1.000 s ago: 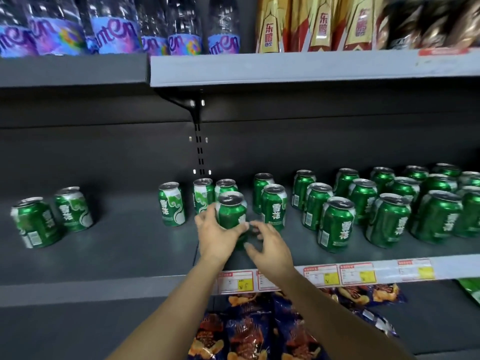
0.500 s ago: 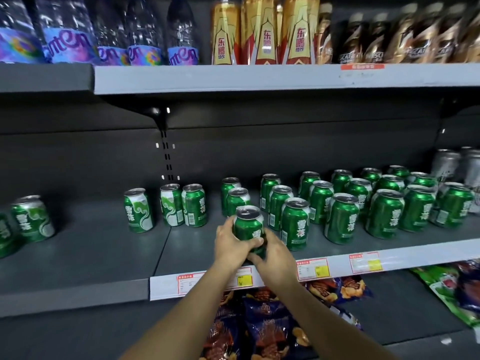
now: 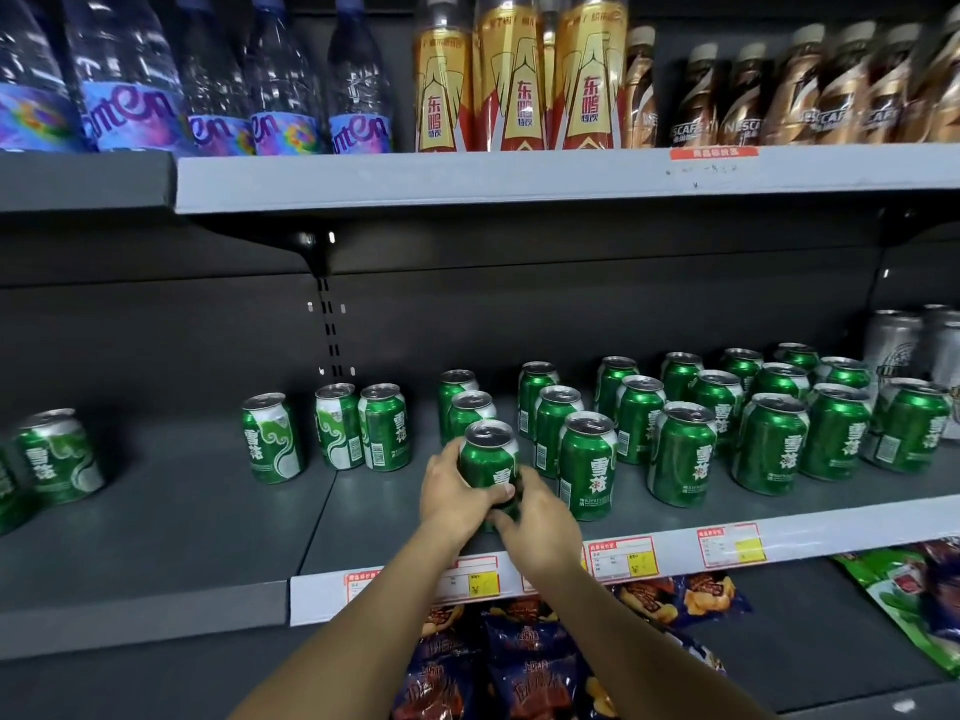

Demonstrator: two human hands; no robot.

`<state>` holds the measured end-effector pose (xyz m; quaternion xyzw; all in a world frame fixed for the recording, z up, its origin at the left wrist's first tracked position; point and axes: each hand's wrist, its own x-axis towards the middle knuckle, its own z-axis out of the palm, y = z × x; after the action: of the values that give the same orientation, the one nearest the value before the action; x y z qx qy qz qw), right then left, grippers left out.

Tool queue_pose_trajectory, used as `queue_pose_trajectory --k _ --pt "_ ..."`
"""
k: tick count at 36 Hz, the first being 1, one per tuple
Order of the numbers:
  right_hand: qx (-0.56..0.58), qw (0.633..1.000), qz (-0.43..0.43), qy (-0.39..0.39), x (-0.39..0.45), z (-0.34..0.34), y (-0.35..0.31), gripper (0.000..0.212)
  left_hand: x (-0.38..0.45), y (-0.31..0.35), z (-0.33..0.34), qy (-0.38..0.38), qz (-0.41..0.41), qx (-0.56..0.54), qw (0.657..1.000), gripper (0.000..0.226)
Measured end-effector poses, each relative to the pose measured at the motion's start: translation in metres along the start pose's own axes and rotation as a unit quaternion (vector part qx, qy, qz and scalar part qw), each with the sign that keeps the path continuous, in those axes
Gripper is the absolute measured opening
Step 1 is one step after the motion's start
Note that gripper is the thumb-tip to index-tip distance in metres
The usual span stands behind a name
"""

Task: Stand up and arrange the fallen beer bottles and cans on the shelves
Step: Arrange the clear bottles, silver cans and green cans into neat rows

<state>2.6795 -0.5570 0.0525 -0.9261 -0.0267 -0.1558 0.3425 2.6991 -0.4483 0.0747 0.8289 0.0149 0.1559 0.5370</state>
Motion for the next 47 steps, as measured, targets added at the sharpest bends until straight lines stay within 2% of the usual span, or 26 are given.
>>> queue_pose_trajectory --k 6,8,11,13,15,18,23,27,31,34,37,40,44,46,47 --pt "0.016 1.0 -0.015 0.01 -0.002 0.01 0.009 0.054 0.003 -0.006 -0.002 -0.013 -0.004 0.008 1.0 0.073" --pt "0.042 0.995 -0.033 0.081 -0.007 0.013 0.009 0.051 0.002 -0.01 -0.003 -0.018 -0.002 -0.013 1.0 0.073" --pt "0.099 0.958 -0.091 0.253 -0.019 0.016 -0.002 0.051 -0.001 -0.012 -0.012 0.036 -0.009 -0.036 0.999 0.06" --pt "0.096 0.94 -0.165 0.281 -0.025 0.02 -0.014 0.051 -0.005 -0.013 -0.021 0.08 -0.015 -0.06 0.995 0.045" --pt "0.078 0.934 -0.233 0.26 -0.032 0.027 -0.027 0.052 -0.007 -0.019 -0.033 0.116 -0.02 -0.077 0.99 0.036" --pt "0.061 0.939 -0.275 0.195 -0.041 0.041 -0.047 0.054 -0.006 -0.034 -0.052 0.153 -0.031 -0.07 0.985 0.028" --pt "0.045 0.97 -0.228 0.073 -0.035 0.066 -0.069 0.056 0.011 -0.057 -0.079 0.186 -0.061 -0.064 0.979 0.017" --pt "0.036 0.986 -0.165 0.002 -0.013 0.074 -0.083 0.054 0.036 -0.062 -0.097 0.204 -0.064 -0.038 0.976 0.037" --pt "0.056 0.995 -0.084 -0.021 0.019 0.087 -0.096 0.057 0.063 -0.065 -0.117 0.21 -0.056 -0.018 0.976 0.063" --pt "0.092 0.995 -0.012 -0.033 0.043 0.099 -0.107 0.068 0.084 -0.069 -0.127 0.188 -0.05 -0.013 0.981 0.074" --pt "0.166 0.984 0.061 -0.036 0.064 0.107 -0.119 0.077 0.104 -0.076 -0.128 0.135 -0.041 -0.043 0.989 0.08" --pt "0.217 0.971 0.092 -0.03 0.078 0.111 -0.127 0.081 0.12 -0.081 -0.13 0.078 -0.077 -0.111 0.988 0.085" --pt "0.249 0.96 0.116 -0.048 0.091 0.12 -0.129 0.087 0.147 -0.114 -0.127 0.038 -0.096 -0.128 0.986 0.111" --pt "0.254 0.959 0.12 -0.039 0.099 0.133 -0.124 0.095 0.153 -0.123 -0.126 0.033 -0.105 -0.116 0.987 0.099" --pt "0.256 0.958 0.121 -0.036 0.104 0.14 -0.119 0.098 0.15 -0.119 -0.128 0.035 -0.105 -0.113 0.987 0.084"
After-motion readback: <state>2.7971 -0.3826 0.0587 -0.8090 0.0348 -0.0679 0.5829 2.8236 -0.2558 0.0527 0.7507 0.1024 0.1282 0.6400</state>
